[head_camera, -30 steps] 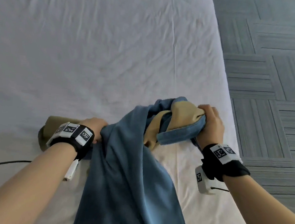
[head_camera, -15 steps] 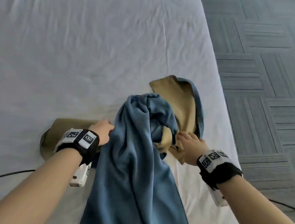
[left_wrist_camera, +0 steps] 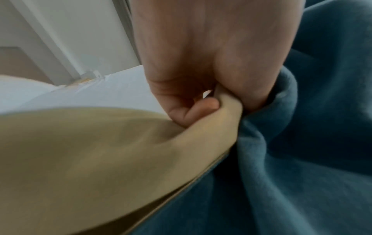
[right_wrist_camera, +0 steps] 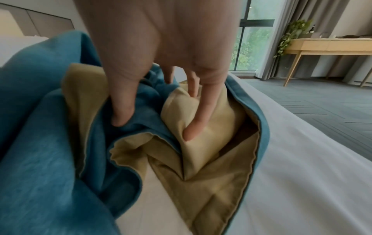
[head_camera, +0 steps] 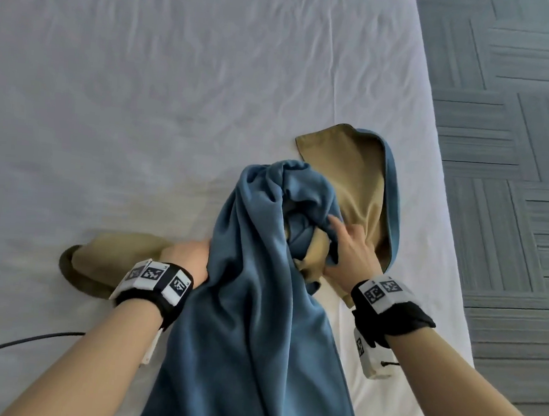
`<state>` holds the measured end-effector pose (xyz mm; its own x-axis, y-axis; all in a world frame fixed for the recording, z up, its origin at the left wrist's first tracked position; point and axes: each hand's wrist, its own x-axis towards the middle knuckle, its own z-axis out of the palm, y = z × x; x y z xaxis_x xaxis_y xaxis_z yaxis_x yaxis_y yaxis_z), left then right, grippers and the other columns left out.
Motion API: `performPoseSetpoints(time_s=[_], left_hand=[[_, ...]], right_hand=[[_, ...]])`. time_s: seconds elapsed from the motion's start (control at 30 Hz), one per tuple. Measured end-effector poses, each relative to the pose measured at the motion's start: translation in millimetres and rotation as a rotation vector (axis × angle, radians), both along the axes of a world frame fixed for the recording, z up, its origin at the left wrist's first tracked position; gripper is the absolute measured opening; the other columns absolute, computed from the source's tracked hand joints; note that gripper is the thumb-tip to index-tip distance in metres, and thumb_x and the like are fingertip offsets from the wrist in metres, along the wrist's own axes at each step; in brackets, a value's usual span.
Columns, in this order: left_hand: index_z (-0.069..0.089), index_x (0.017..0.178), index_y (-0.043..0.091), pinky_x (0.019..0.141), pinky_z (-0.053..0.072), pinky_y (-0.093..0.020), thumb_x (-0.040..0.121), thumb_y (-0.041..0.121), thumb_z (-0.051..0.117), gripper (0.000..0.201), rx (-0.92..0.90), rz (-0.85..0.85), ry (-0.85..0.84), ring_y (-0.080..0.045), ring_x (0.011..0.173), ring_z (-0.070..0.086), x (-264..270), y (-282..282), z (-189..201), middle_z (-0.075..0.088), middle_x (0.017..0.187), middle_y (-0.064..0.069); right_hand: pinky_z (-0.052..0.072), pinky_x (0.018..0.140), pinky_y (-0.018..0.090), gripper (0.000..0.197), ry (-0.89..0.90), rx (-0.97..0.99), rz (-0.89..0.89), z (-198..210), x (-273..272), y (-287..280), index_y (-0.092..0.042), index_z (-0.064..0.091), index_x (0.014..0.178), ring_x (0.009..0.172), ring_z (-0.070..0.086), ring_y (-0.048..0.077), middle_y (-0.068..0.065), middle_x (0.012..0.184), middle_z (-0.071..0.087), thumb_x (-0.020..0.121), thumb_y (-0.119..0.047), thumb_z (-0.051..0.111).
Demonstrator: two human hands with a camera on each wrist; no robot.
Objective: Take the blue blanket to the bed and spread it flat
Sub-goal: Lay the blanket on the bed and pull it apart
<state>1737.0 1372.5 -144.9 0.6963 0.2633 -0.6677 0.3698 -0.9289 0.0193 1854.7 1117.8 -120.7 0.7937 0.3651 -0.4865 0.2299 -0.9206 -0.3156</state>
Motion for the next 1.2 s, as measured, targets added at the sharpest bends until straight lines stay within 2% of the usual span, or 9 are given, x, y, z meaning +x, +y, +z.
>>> performPoseSetpoints(time_s=[0.13, 0.27, 0.47, 0.53, 0.63, 0.8, 0.9, 1.07, 1.2], left_hand=[[0.054, 0.118, 0.020, 0.082, 0.048, -0.039, 0.090, 0.015, 0.043, 0.030, -0.118, 0.274, -0.210, -0.038, 0.104, 0.061, 21.0, 2.7, 10.9, 0.064, 0.116, -0.017], [0.055, 0.124, 0.010, 0.098, 0.043, -0.042, 0.087, 0.003, 0.044, 0.039, -0.256, 0.489, -0.362, -0.039, 0.117, 0.054, 73.4, 12.3, 36.7, 0.057, 0.129, -0.024], [0.050, 0.131, 0.022, 0.100, 0.034, -0.025, 0.082, -0.002, 0.037, 0.056, -0.249, 0.702, -0.651, -0.033, 0.122, 0.048, 142.1, 15.3, 89.2, 0.045, 0.137, -0.018], [0.051, 0.128, 0.025, 0.091, 0.027, -0.015, 0.082, 0.000, 0.034, 0.055, -0.216, 0.744, -0.804, -0.030, 0.120, 0.048, 159.5, 17.8, 104.9, 0.042, 0.136, -0.017], [0.050, 0.129, 0.020, 0.097, 0.026, -0.013, 0.078, -0.001, 0.042, 0.055, -0.222, 0.666, -0.953, -0.028, 0.121, 0.046, 172.5, 25.0, 110.7, 0.046, 0.134, -0.017], [0.021, 0.146, 0.015, 0.113, 0.031, -0.045, 0.079, 0.015, 0.067, 0.081, -0.360, 0.620, -0.635, -0.029, 0.136, 0.036, 133.1, 21.0, 65.5, 0.028, 0.151, -0.014], [0.033, 0.140, 0.001, 0.111, 0.031, -0.044, 0.088, 0.018, 0.058, 0.060, -0.368, 0.700, -0.479, -0.035, 0.133, 0.038, 76.4, 9.5, 25.6, 0.037, 0.146, -0.022], [0.053, 0.118, -0.006, 0.095, 0.039, -0.038, 0.093, 0.018, 0.049, 0.035, -0.340, 0.826, -0.129, -0.038, 0.115, 0.054, -33.9, -13.3, -18.3, 0.058, 0.123, -0.028], [0.046, 0.127, 0.002, 0.101, 0.042, -0.040, 0.083, 0.019, 0.065, 0.052, -0.395, 0.838, -0.108, -0.033, 0.119, 0.054, -96.0, -35.0, -25.8, 0.056, 0.130, -0.019]], right_hand=[[0.047, 0.082, 0.038, 0.038, -0.032, 0.078, -0.092, 3.6, 6.1, 4.5, -0.023, 0.056, 0.118, 0.102, 0.049, 0.036, 0.011, 0.113, 0.045, 0.083, -0.009, 0.052], [0.040, 0.065, 0.033, 0.017, -0.111, 0.217, -0.154, 11.6, 15.3, 12.2, -0.009, 0.062, 0.084, 0.085, 0.055, 0.035, 0.014, 0.090, 0.059, 0.080, -0.002, 0.047], [0.032, 0.060, 0.028, 0.012, -0.225, 0.484, -0.305, 30.4, 26.6, 10.3, -0.010, 0.055, 0.070, 0.067, 0.049, 0.023, -0.001, 0.073, 0.051, 0.076, 0.001, 0.052], [0.035, 0.064, 0.028, 0.014, -0.224, 0.529, -0.306, 31.7, 23.8, 11.6, -0.008, 0.056, 0.070, 0.072, 0.050, 0.025, 0.001, 0.078, 0.050, 0.075, 0.003, 0.050], [0.041, 0.075, 0.030, 0.015, -0.129, 0.479, -0.210, 24.2, 14.0, 10.4, -0.008, 0.062, 0.085, 0.088, 0.050, 0.030, 0.010, 0.091, 0.054, 0.080, -0.001, 0.050], [0.043, 0.092, 0.034, 0.028, 0.108, 0.235, -0.110, 1.9, -5.9, -3.9, -0.013, 0.062, 0.103, 0.104, 0.055, 0.031, 0.012, 0.112, 0.056, 0.081, -0.005, 0.047], [0.040, 0.093, 0.031, 0.029, 0.236, -0.012, -0.108, -16.7, -25.5, -25.2, -0.011, 0.053, 0.111, 0.113, 0.051, 0.030, 0.012, 0.121, 0.053, 0.083, -0.009, 0.049], [0.041, 0.083, 0.029, 0.048, 0.350, -0.072, -0.251, -40.0, -77.9, -60.2, -0.006, 0.043, 0.124, 0.110, 0.054, 0.030, 0.015, 0.124, 0.053, 0.082, -0.021, 0.060], [0.041, 0.076, 0.026, 0.047, 0.434, -0.032, -0.358, -53.9, -127.9, -70.5, -0.009, 0.046, 0.117, 0.102, 0.058, 0.027, 0.011, 0.114, 0.062, 0.078, -0.026, 0.066]])
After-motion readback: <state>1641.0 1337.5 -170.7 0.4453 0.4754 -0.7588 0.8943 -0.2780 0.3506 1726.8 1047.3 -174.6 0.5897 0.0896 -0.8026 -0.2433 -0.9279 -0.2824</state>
